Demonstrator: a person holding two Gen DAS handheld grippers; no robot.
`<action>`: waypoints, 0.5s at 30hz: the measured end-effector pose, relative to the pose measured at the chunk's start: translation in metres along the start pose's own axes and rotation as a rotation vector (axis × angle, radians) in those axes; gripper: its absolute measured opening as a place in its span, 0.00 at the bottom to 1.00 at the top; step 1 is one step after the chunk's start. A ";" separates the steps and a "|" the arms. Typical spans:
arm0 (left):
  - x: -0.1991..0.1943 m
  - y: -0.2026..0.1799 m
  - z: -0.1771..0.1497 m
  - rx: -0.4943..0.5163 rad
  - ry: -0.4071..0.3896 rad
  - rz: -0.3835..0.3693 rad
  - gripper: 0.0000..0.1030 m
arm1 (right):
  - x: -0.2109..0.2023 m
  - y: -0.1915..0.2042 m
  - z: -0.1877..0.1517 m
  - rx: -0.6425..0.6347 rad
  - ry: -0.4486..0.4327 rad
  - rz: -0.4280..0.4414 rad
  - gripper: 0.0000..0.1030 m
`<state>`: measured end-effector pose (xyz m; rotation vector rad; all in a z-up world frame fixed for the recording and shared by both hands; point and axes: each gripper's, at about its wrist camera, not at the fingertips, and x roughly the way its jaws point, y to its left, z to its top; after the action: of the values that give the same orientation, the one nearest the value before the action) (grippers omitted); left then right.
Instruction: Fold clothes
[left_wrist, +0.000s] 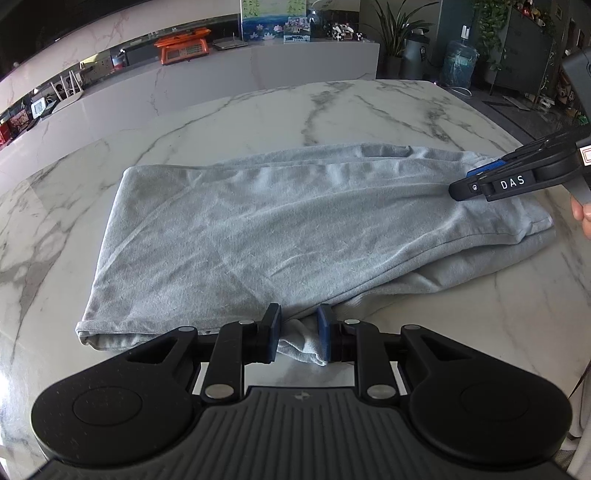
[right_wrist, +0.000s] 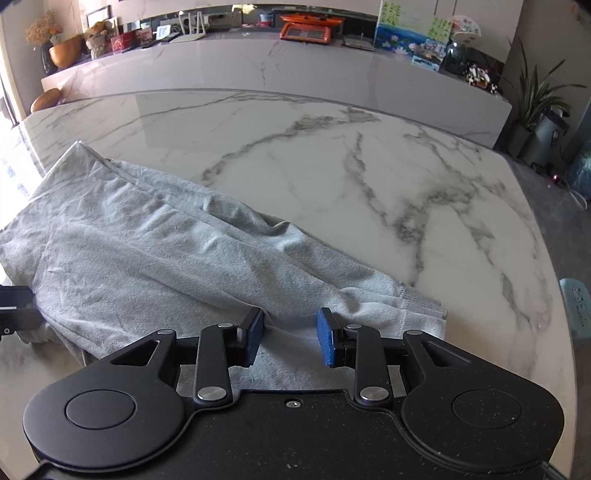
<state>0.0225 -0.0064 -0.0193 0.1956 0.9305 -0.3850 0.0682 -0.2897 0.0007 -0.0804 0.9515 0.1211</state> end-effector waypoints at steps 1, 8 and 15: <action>-0.001 0.000 0.000 0.001 -0.008 -0.004 0.19 | -0.001 -0.002 0.001 0.012 -0.001 0.002 0.26; -0.013 0.012 -0.001 -0.020 -0.064 -0.012 0.19 | -0.021 -0.002 0.003 0.026 -0.047 0.004 0.27; -0.021 0.032 -0.002 -0.034 -0.080 0.038 0.19 | -0.033 -0.024 -0.016 0.127 -0.035 -0.059 0.35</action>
<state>0.0227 0.0283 -0.0032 0.1655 0.8523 -0.3394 0.0395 -0.3179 0.0189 0.0110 0.9187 0.0068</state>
